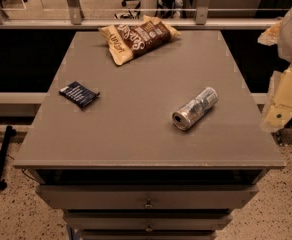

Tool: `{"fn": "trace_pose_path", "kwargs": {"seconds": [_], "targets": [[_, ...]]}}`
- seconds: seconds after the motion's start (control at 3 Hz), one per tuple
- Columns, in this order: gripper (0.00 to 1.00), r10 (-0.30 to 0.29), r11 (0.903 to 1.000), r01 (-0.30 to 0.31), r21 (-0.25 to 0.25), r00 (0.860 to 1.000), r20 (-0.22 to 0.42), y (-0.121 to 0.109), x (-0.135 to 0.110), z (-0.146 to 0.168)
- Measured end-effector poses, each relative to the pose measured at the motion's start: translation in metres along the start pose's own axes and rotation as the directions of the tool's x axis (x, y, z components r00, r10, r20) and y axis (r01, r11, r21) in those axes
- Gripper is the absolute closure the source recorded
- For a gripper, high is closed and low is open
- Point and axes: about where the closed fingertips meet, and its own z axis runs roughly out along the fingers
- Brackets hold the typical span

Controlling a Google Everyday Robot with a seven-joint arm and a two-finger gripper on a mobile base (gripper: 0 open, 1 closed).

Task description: Pick rxbar blueberry

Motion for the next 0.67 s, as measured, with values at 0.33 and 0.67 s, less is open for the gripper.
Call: {"fn": "trace_pose_path", "kwargs": {"seconds": [0.33, 0.67], "targets": [[0.0, 0.0, 1.0, 0.0, 0.0, 1.0, 0.0, 0.0, 0.0, 0.0], [0.0, 0.003, 1.0, -0.003, -0.002, 0.999, 0.033, -0.0004, -0.0042, 0.0007]]}}
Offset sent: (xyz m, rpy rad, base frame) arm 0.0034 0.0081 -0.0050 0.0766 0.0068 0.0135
